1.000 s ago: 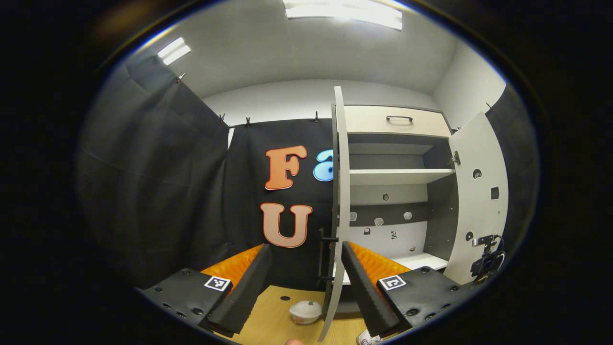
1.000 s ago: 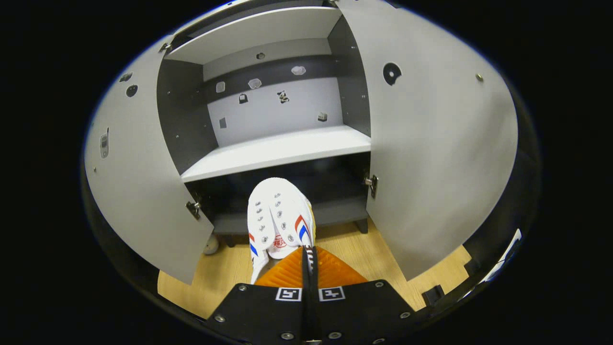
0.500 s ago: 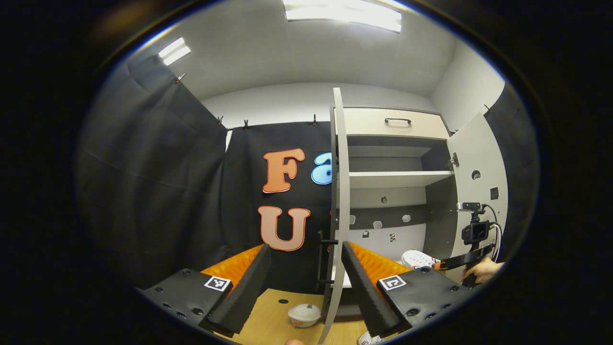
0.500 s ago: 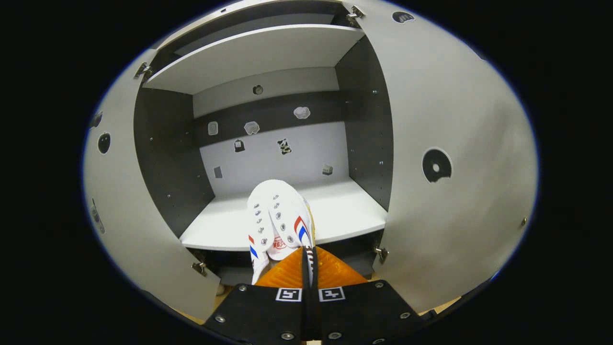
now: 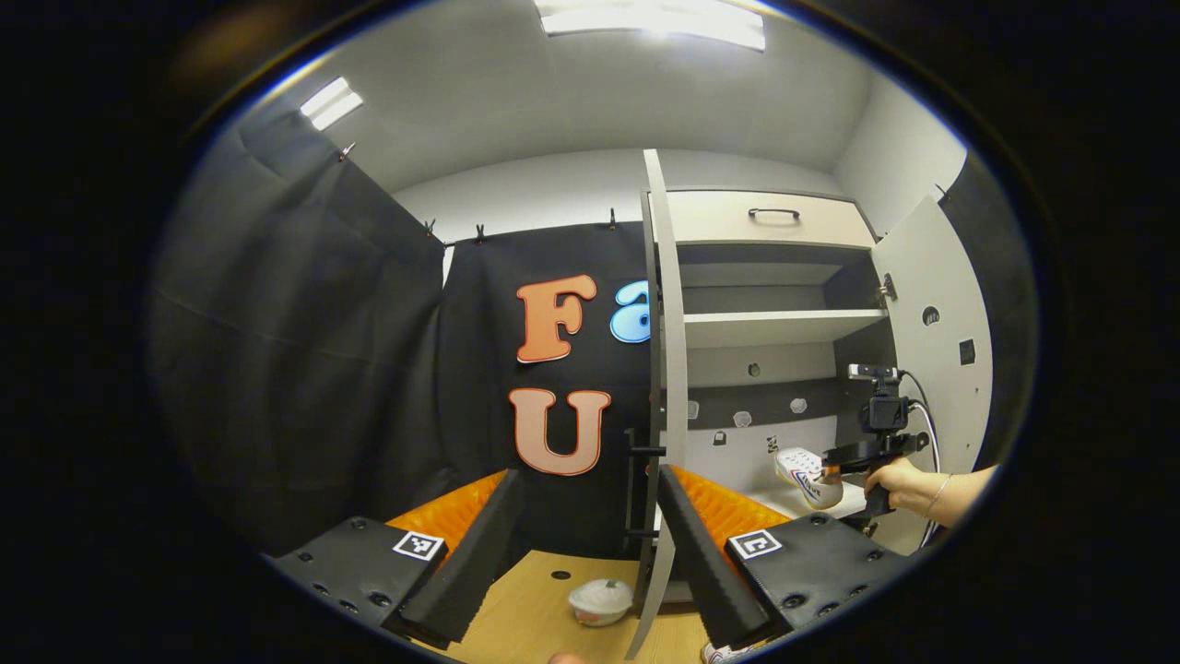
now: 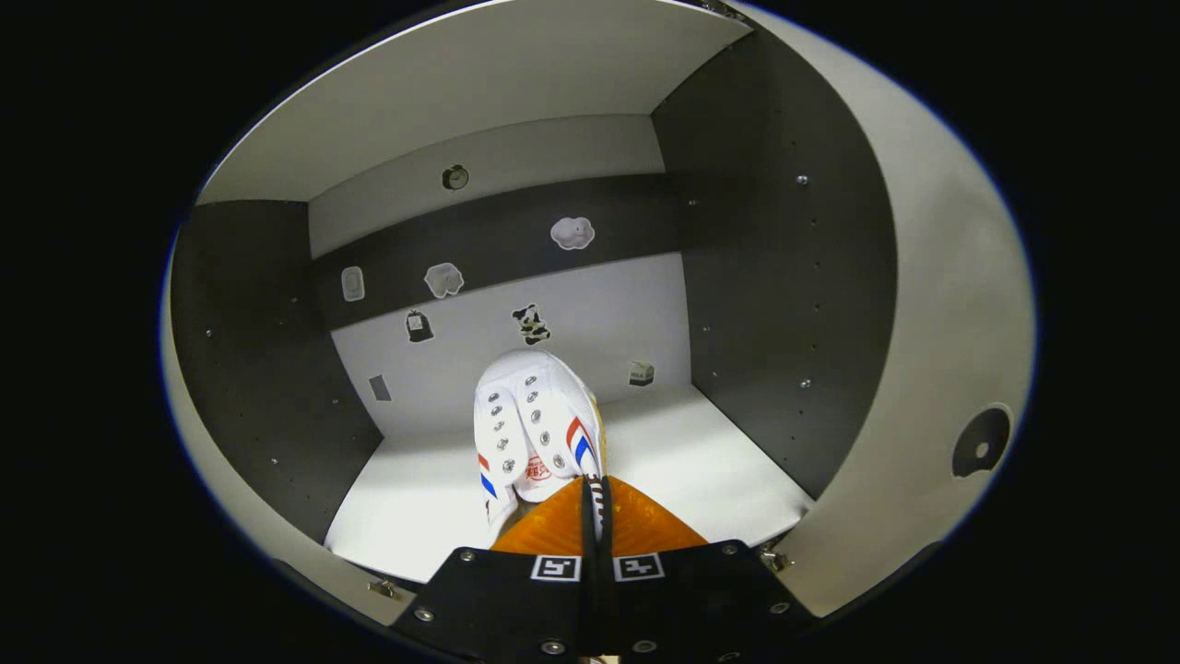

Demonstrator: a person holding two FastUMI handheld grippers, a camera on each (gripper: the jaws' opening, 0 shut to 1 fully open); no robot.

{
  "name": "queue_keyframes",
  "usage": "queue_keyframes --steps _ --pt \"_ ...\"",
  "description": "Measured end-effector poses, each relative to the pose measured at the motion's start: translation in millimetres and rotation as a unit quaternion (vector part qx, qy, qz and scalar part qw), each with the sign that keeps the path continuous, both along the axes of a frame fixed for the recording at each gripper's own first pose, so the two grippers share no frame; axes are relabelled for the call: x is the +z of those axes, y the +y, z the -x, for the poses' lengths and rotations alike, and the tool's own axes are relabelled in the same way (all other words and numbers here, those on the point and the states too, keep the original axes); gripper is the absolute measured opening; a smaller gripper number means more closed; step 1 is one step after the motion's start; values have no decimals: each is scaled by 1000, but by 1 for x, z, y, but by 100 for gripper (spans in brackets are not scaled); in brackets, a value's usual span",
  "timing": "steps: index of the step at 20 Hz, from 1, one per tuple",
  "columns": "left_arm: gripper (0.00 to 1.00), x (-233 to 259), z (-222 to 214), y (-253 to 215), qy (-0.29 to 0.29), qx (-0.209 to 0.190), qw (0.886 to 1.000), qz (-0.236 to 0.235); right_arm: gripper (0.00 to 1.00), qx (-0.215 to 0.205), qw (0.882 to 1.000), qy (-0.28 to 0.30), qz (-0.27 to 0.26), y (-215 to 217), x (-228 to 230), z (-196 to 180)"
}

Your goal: Grab one shoe with the right hand and put it into the shoe cabinet, grab the other shoe with the left hand and put it into the shoe cabinet; then close the right door with the right hand and the left door with the left hand.

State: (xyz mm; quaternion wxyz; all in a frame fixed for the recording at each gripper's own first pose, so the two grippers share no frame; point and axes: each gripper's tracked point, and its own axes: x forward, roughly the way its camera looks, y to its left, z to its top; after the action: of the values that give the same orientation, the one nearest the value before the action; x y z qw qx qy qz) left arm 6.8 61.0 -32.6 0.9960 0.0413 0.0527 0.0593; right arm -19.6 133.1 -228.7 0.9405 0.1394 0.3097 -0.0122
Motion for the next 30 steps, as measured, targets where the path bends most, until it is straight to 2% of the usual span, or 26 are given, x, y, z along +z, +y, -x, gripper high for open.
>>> queue_keyframes --steps 1,4,9,10,11,12,15,16,17,19,20,24,28,30 --pt "96 -1 0 1 3 4 1000 -4 0 0 1000 8 3 0 -4 -1" --pt "94 -3 0 3 16 16 1000 -7 0 -7 999 35 -5 4 -13 0" --pt "99 -6 1 4 35 24 999 -11 0 -22 997 67 -5 -1 -24 4" --pt "96 -6 1 3 35 22 999 -9 1 -20 997 70 -15 2 -25 3" --pt "99 -5 2 3 35 20 999 -8 4 -15 998 66 -21 4 -23 2" --pt "96 -4 1 2 33 17 999 -7 14 -20 998 51 -8 -2 -16 -2" --pt "99 -3 2 -1 33 4 999 -2 18 -6 1000 10 -1 -8 12 6" --pt "96 -3 2 -2 33 0 999 3 11 5 1000 4 2 -6 21 13" --pt "96 -3 3 -4 34 -7 999 8 24 15 1000 -4 12 -6 28 21" --pt "94 -2 5 -6 36 -20 999 14 31 26 999 -35 32 -11 53 37" --pt "96 -2 5 -8 38 -27 999 16 41 27 998 -51 40 -15 66 44" --pt "96 -6 8 -11 46 -50 997 24 74 36 993 -103 48 -21 116 84" --pt "94 -7 11 -17 63 -67 995 36 92 39 989 -134 47 -31 149 130" --pt "96 -10 12 -20 75 -75 993 47 92 29 987 -149 50 -38 161 151"
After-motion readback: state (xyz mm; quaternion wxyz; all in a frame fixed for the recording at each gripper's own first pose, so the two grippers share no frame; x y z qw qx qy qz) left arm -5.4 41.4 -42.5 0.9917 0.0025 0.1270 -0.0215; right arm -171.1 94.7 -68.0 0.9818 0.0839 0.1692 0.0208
